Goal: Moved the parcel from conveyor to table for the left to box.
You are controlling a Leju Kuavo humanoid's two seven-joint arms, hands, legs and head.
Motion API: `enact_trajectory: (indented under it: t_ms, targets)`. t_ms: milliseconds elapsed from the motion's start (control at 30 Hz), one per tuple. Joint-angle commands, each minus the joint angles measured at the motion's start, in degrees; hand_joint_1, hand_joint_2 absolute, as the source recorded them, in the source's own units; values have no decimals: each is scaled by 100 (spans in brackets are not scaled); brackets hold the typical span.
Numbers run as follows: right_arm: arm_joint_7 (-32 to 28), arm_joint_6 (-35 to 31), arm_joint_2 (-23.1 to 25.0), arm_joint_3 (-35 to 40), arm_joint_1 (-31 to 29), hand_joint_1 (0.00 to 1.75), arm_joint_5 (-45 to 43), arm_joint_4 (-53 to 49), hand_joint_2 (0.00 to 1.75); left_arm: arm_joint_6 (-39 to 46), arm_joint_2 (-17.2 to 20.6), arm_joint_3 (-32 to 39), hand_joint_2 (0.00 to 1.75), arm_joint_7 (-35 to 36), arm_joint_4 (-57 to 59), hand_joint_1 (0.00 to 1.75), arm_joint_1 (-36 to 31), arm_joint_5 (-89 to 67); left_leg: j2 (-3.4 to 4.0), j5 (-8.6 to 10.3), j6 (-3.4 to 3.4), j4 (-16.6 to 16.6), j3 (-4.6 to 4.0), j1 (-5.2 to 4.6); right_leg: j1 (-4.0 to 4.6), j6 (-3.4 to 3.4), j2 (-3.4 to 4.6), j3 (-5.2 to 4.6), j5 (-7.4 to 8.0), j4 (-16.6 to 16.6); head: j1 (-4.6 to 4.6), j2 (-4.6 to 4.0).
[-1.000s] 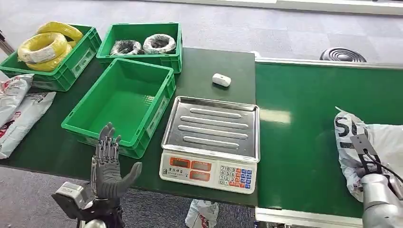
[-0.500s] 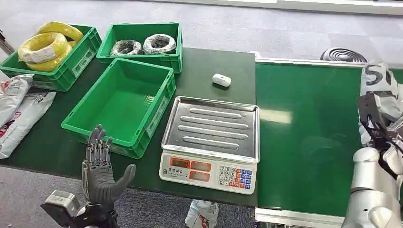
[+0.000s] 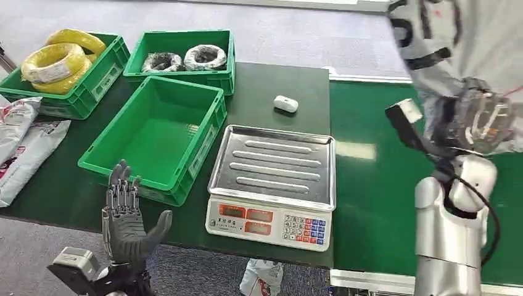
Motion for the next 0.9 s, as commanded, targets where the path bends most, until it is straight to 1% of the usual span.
enact_trajectory:
  t_ms: [33,133,200,233,433,500,567,633,667,700,767,800,900]
  targets:
    - [-230,14,537,2552,479,175,-97,-65,175,-26,69,-71,175,15,503,0,-303,7,-3,5,-7,-18,14,6,7,-14,16,9,4,-13,0,0]
    - [-422,-91,602,3308,686,175,-251,-102,175,-4,78,-109,175,15,560,0,-371,24,1,4,-7,-12,6,15,16,-8,15,5,2,-8,0,0]
    - [-322,-80,615,3667,679,175,-307,-84,175,14,72,-93,175,15,544,0,-421,70,1,3,-7,-11,5,16,15,-8,15,4,1,-8,0,0]
    - [-174,-61,637,3809,648,175,-265,-65,175,28,73,-82,175,15,533,0,-445,75,2,4,-8,-15,7,17,16,-10,20,7,3,-11,2,0]
    - [-30,20,629,3890,618,175,-439,18,175,62,109,-61,175,15,415,0,-363,77,-9,4,-9,-8,-2,16,13,-9,4,1,0,-5,2,0]
    - [-18,-21,596,3812,689,175,-608,11,175,45,135,-65,175,15,360,0,-310,74,-16,11,-8,-27,13,19,16,-16,14,17,7,-26,2,0]
    - [-34,-40,555,3787,742,175,-661,25,175,43,147,-65,175,15,321,0,-269,67,-18,5,-9,-11,1,17,14,-10,0,7,0,-11,2,0]
    - [-29,-37,551,3779,763,175,-666,42,175,43,154,-67,175,15,303,0,-247,63,-19,9,-8,-23,10,18,15,-12,6,15,4,-23,2,0]
    - [-12,-46,547,3760,849,171,-678,78,175,30,169,-65,175,15,277,0,-192,62,-14,5,-9,-15,5,16,14,-10,5,9,0,-13,2,0]
    - [-9,-48,546,3757,865,171,-679,79,175,29,170,-64,175,15,272,0,-184,60,-16,3,-9,-9,1,16,14,-8,-1,6,-2,-8,2,0]
    - [22,-122,547,3737,968,7,-664,40,175,6,181,-61,175,15,252,0,-134,59,-16,3,-9,-11,4,16,15,-8,0,9,-2,-11,2,0]
    - [54,-201,554,3703,1047,0,-640,-30,175,9,193,-65,175,15,246,0,-114,55,-15,4,-9,-16,6,16,14,-10,4,10,0,-15,2,0]
    - [77,-242,533,3655,1203,0,-639,-187,175,0,227,-84,175,15,221,0,-48,40,-19,3,-10,-12,3,15,14,-9,-2,8,-3,-11,2,0]
